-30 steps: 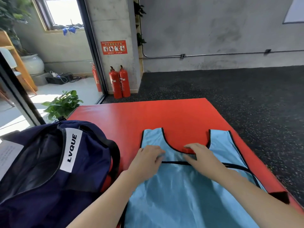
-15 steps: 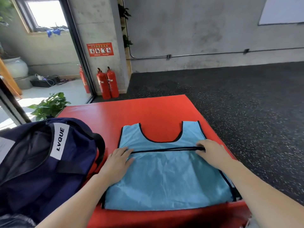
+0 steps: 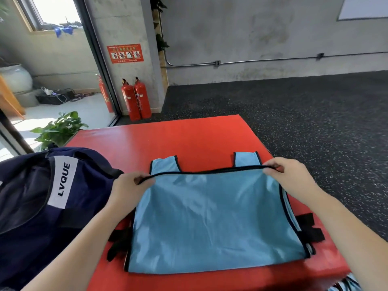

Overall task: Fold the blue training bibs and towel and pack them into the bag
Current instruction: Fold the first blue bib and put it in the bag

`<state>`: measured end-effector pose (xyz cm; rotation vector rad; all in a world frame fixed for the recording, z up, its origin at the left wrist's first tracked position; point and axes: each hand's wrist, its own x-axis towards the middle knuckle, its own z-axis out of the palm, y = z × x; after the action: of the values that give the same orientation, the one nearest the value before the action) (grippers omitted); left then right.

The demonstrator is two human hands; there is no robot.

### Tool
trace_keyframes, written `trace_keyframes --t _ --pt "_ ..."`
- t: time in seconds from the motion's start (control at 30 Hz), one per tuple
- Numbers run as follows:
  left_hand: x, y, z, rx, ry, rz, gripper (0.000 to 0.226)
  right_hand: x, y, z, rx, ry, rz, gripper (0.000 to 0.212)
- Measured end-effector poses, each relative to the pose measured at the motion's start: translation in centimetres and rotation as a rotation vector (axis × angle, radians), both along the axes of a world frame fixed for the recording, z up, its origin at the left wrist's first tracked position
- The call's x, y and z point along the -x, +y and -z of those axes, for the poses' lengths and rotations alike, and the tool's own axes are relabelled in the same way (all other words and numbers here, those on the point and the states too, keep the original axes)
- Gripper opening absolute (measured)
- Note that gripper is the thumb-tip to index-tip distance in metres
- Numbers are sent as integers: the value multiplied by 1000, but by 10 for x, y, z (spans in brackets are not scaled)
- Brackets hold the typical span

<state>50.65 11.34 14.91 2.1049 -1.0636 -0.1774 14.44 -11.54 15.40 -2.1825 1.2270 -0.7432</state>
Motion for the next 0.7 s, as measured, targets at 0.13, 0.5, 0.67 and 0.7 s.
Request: trace_keyframes --t 0.13,0.5,0.67,0.7 --pt "-19 -37 -8 123 31 -58 9 -25 -26 -2 35 -136 61 14" --pt "-40 -56 42 -97 104 -105 13 -51 -53 59 -41 70 232 25" --pt "-37 -57 32 -25 71 -146 6 -48 -46 43 7 -35 254 11" --pt "-37 -59 27 4 74 -154 8 -48 -45 35 14 -74 255 11"
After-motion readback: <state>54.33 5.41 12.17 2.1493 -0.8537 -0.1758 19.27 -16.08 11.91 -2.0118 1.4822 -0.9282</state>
